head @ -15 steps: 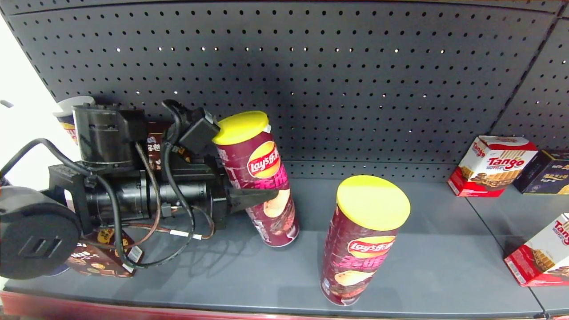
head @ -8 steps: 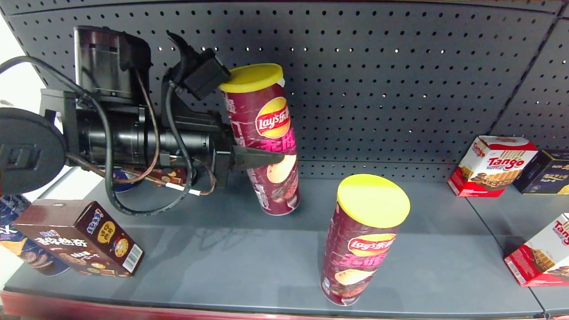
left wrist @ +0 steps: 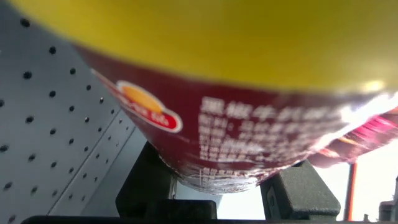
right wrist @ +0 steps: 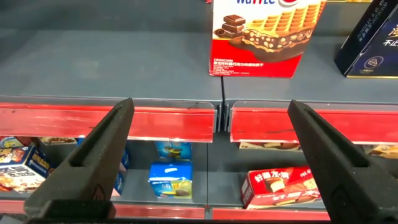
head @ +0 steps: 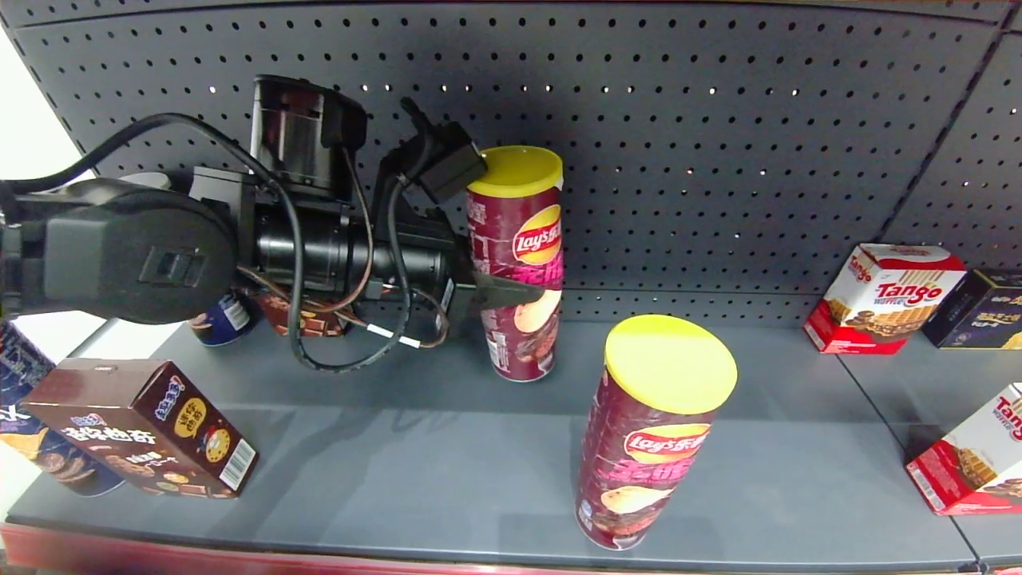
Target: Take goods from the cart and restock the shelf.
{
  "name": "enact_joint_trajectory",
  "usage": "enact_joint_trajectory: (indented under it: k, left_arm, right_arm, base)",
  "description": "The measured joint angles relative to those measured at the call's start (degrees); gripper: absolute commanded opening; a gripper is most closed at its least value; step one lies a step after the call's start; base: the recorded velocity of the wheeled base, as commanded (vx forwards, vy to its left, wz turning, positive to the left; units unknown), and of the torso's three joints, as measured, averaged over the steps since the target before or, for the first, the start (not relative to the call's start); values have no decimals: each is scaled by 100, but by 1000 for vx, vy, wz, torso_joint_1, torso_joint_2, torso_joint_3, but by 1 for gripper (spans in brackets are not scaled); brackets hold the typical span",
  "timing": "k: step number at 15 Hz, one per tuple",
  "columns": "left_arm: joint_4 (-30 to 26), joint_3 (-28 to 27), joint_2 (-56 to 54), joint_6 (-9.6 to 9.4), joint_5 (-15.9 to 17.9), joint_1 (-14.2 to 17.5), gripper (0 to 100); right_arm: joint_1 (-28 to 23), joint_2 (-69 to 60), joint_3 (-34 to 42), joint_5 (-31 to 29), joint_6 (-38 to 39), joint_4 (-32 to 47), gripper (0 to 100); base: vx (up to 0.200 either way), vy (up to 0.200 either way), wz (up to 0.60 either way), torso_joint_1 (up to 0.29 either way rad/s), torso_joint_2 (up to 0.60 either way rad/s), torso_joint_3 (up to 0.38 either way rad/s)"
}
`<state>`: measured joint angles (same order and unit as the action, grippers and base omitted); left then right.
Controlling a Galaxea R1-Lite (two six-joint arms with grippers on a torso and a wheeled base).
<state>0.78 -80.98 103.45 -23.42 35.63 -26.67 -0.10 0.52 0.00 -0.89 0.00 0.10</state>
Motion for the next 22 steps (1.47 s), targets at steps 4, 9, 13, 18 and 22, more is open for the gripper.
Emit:
enact_joint_trajectory:
  k: [4, 9, 13, 18, 22]
  left_arm:
    - [0, -300, 377, -12, 28, -80, 0]
    - [22, -661, 823, -33, 39, -100, 0]
    - [20, -884, 1111, -162, 39, -102, 0]
    - [15, -1023, 1369, -200, 39, -108, 0]
    - [74, -1075, 1498, -212, 38, -111, 0]
  right_arm:
    - [0, 0, -2, 0, 0, 0, 100]
    - [0, 0, 0, 0, 0, 0, 100]
    - [0, 0, 0, 0, 0, 0, 100]
    - [0, 0, 0, 0, 0, 0, 100]
    - [0, 0, 0, 2, 0, 0, 100]
  base:
    - [0, 0, 0, 0, 0, 0]
    - [0, 0, 0, 0, 0, 0]
    - [0, 0, 0, 0, 0, 0]
    - [0, 0, 0, 0, 0, 0]
    - [0, 0, 0, 0, 0, 0]
